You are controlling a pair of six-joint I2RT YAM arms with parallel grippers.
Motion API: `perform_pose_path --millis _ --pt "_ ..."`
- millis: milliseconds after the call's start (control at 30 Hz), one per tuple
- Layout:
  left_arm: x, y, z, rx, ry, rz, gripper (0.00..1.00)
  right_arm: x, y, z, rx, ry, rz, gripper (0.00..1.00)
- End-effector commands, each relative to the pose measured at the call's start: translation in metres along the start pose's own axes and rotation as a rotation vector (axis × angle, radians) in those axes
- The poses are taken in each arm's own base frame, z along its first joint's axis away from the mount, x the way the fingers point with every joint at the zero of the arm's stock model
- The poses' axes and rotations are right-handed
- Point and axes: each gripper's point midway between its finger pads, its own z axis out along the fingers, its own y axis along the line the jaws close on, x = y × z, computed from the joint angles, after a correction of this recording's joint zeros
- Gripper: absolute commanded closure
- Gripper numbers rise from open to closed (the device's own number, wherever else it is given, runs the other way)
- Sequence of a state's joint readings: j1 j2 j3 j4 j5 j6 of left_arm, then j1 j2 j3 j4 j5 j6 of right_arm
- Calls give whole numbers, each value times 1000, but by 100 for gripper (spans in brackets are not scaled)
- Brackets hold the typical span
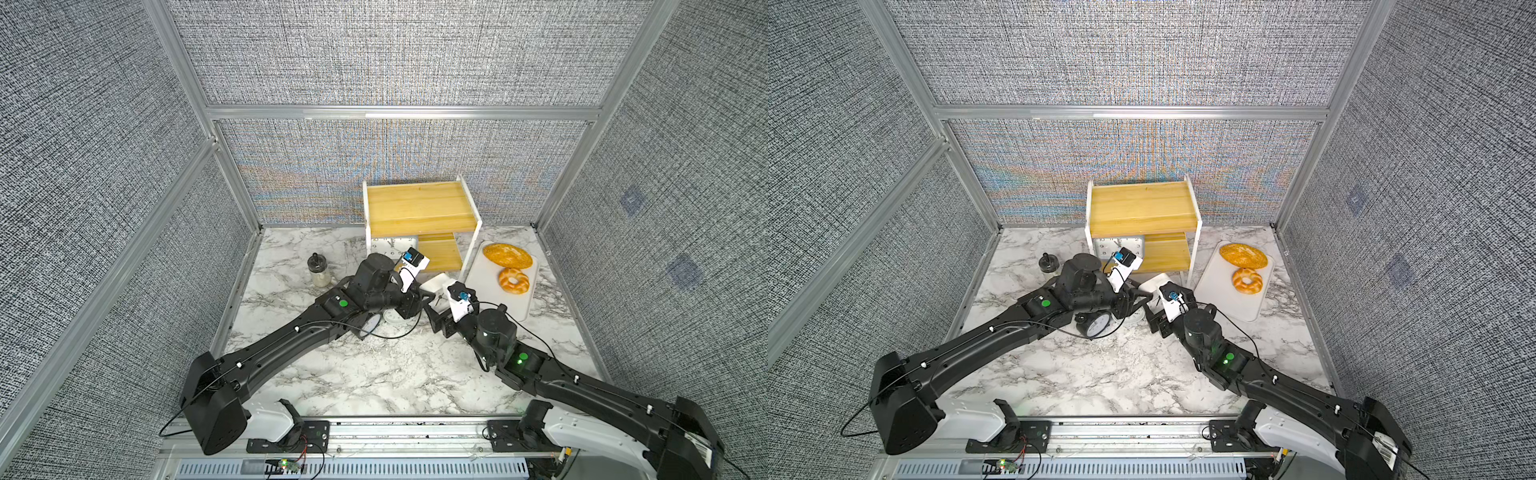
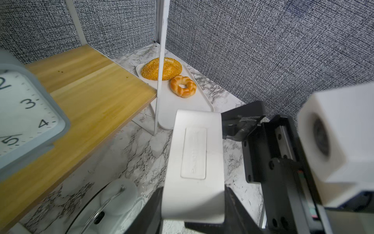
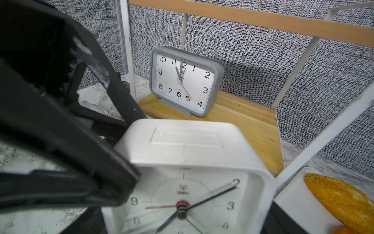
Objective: Place the alarm clocks on the shelf by style
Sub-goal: Pick up the alarm from the center of the board.
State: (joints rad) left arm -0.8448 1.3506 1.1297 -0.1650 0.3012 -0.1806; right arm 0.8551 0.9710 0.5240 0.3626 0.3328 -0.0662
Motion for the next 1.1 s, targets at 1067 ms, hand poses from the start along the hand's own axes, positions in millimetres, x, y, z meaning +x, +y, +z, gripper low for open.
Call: perform_pose_path --millis 1067 --pt "45 118 -172 -814 -101 109 10 -39 -70 69 245 -277 143 36"
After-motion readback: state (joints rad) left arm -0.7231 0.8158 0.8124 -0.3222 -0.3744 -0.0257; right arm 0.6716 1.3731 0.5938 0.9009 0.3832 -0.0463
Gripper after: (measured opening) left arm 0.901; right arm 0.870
